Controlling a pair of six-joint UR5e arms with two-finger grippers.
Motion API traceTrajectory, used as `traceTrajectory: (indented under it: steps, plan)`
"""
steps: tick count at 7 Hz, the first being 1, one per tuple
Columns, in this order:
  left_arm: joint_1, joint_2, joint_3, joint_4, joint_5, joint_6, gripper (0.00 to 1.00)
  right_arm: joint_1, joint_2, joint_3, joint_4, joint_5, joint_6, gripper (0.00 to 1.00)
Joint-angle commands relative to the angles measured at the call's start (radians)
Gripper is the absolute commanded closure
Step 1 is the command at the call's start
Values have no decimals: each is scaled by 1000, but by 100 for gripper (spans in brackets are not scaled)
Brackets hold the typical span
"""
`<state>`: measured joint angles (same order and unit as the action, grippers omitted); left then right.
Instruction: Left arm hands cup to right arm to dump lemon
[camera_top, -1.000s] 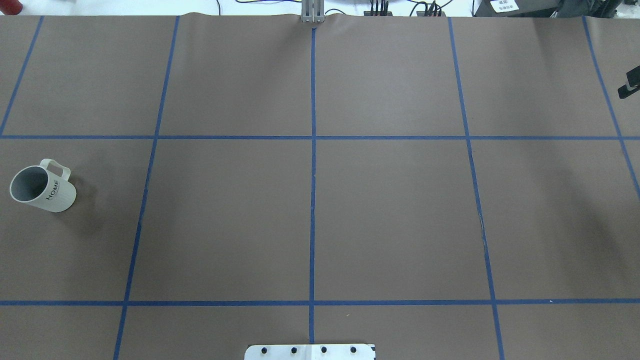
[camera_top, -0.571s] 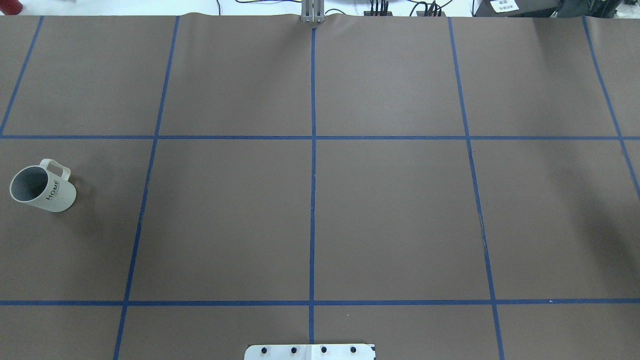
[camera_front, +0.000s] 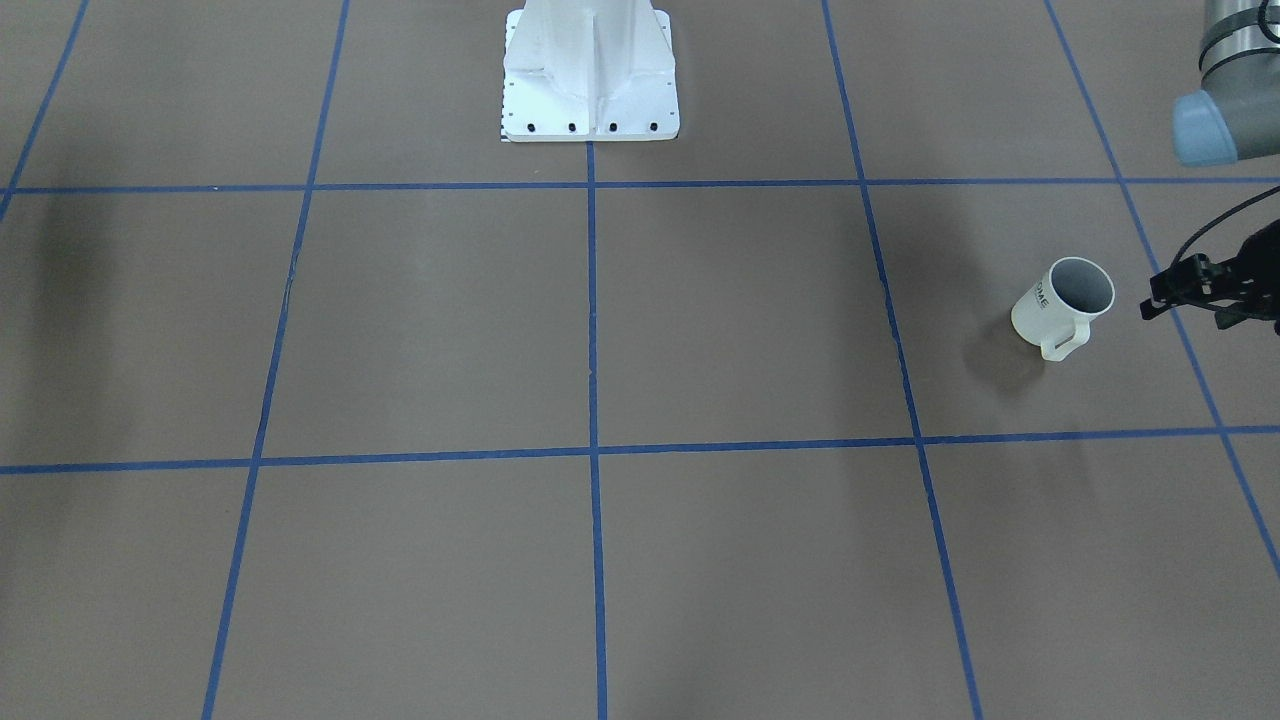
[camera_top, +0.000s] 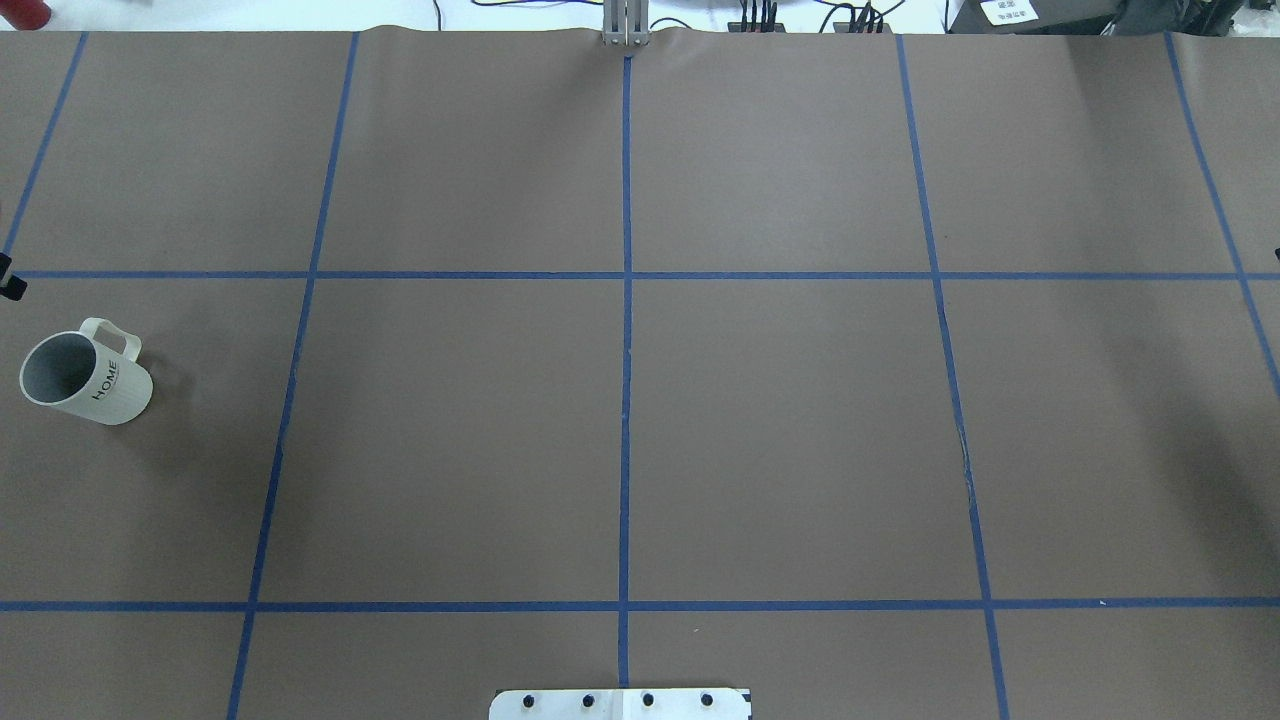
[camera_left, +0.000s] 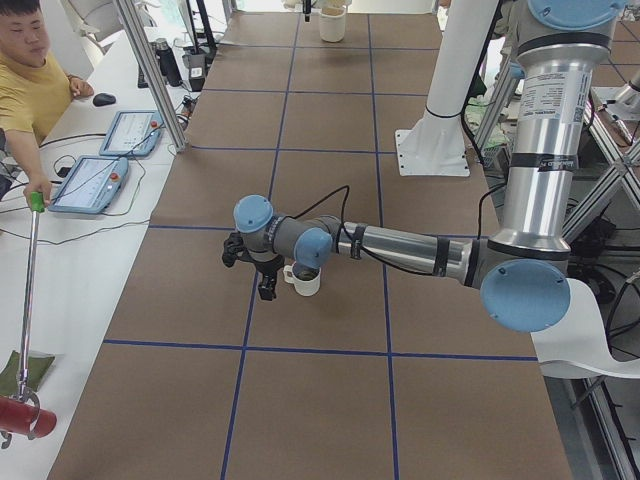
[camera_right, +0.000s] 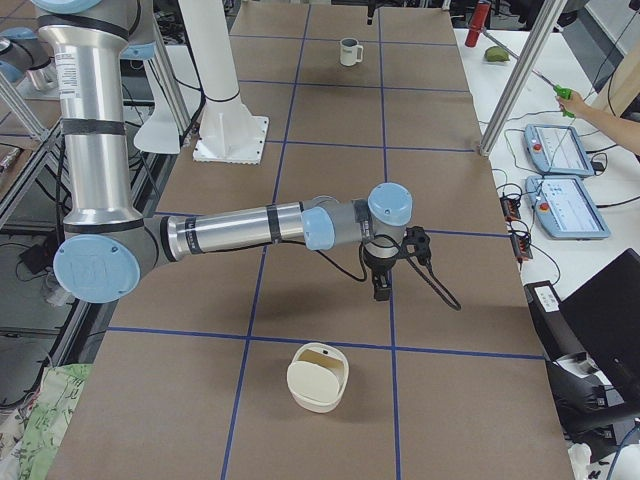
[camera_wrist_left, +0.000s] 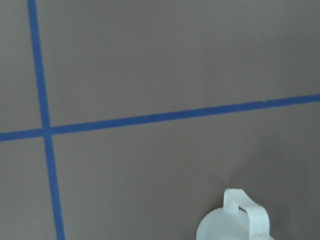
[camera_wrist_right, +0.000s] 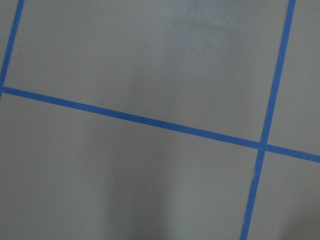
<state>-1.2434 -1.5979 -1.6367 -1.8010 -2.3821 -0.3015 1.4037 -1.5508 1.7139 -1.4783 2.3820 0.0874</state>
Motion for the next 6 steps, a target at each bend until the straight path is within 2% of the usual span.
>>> traceTrajectory:
  steps: [1, 3, 4, 5, 6]
  plan:
    - [85, 90, -20, -151, -2, -65, 0, -9, -9, 1, 30, 66, 8, 0]
    - [143, 108, -17, -167, 3, -71, 0, -9, -11, 1, 32, 88, 6, 0]
    - [145, 108, -15, -176, 3, -71, 21, -9, -12, 1, 32, 88, 6, 0]
    - [145, 108, -15, -184, 1, -77, 75, -9, -12, 1, 32, 89, 6, 0]
    - [145, 99, -15, -184, -2, -79, 100, -9, -12, 3, 32, 89, 6, 0]
